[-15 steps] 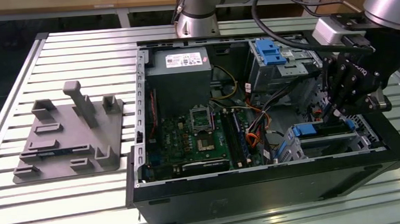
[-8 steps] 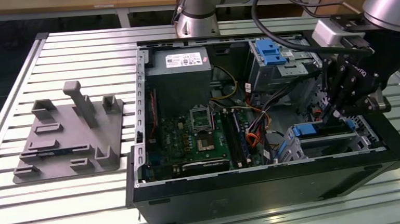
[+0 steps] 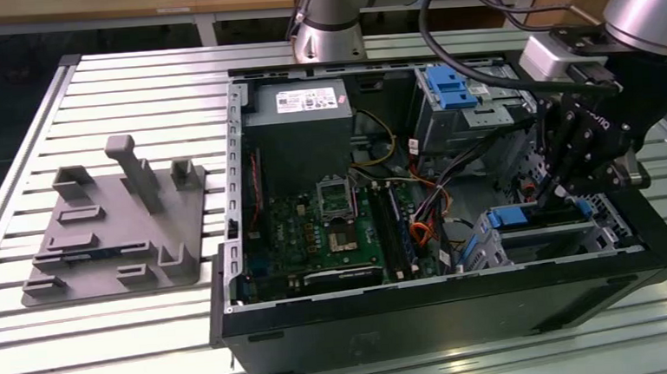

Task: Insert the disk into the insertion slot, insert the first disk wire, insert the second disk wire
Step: 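Insert the second disk wire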

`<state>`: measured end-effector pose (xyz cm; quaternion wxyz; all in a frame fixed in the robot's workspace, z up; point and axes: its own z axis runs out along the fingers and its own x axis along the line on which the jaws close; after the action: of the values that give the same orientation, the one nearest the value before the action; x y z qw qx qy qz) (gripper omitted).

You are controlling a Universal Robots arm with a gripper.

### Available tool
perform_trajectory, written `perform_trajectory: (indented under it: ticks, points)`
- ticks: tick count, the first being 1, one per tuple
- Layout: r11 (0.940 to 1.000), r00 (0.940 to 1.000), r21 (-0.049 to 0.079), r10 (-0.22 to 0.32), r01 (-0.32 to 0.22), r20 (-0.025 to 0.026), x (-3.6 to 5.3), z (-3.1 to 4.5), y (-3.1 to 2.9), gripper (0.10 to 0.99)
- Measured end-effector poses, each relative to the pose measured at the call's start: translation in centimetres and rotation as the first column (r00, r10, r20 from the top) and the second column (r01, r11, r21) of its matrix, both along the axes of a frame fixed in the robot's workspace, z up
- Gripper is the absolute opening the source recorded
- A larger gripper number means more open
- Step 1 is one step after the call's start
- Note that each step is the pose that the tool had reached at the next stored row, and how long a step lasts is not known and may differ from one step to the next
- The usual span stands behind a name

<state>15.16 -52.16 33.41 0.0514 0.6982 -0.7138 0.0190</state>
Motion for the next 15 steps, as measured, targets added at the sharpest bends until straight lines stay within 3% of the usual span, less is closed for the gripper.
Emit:
perform_trajectory:
  ticks: [15]
  points:
    - [1.0000,1.0000,0.000,0.000,0.000,0.0002,0.00,-0.38,-0.07,0.145]
